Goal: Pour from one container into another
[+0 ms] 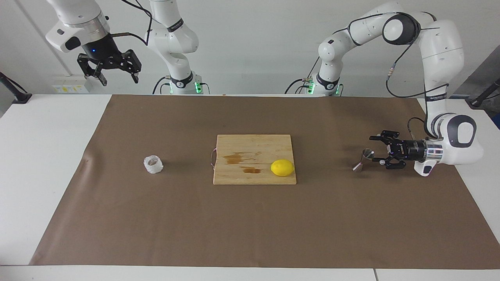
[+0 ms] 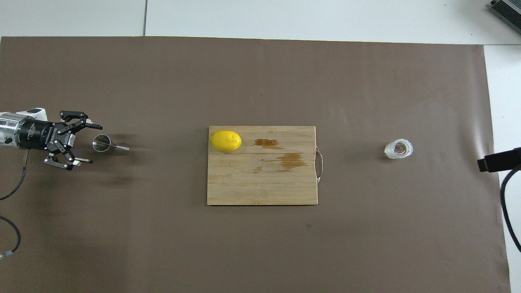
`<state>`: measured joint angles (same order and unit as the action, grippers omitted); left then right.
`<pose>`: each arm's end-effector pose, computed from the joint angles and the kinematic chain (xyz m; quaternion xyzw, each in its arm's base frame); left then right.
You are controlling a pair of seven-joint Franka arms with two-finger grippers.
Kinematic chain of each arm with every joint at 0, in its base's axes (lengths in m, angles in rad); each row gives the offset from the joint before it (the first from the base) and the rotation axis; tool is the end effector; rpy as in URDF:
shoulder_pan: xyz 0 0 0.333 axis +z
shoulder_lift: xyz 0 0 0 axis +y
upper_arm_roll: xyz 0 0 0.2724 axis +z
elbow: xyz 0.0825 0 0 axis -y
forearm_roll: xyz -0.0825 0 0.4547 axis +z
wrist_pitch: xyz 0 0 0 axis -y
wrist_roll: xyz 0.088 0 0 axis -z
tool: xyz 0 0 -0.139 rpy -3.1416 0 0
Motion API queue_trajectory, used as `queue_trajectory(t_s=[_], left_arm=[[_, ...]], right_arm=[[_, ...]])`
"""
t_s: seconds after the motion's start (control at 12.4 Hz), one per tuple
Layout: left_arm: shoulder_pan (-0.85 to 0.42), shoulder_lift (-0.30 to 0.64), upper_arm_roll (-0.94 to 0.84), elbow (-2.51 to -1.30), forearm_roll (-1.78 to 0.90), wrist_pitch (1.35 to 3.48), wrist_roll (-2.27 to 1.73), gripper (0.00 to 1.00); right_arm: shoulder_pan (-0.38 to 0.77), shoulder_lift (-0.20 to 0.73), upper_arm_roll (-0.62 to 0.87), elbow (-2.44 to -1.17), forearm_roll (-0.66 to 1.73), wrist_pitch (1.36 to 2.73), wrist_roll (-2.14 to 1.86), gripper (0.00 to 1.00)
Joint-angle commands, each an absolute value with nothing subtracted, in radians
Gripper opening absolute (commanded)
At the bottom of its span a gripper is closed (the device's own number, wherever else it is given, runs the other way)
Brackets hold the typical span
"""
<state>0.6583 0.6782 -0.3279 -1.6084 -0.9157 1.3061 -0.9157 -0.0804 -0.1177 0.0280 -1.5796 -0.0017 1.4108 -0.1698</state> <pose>0.6230 0.0945 0.1978 0.5617 0.4979 -0.5356 0.3869 0.5730 -0.0295 0.6013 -0.9980 -0.0584 0.0257 0.0004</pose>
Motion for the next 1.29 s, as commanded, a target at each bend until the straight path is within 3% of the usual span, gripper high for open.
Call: queue_trajectory(t_s=[0.0,1.21], left_arm=[[0.669,0.73,-0.347,-1.565,-0.923,1.31,-0.933,1.0],[0.67,0.755,-0.36,-1.615,-0.928,1.367,-0.765,1.0]], right_arm=[[-0.092,-0.138,0.031,-1.601,0.015,1.414,-0.172,1.0],[-0.092,-0.138,0.032,-1.601,0.015,1.414,-0.172,1.0]])
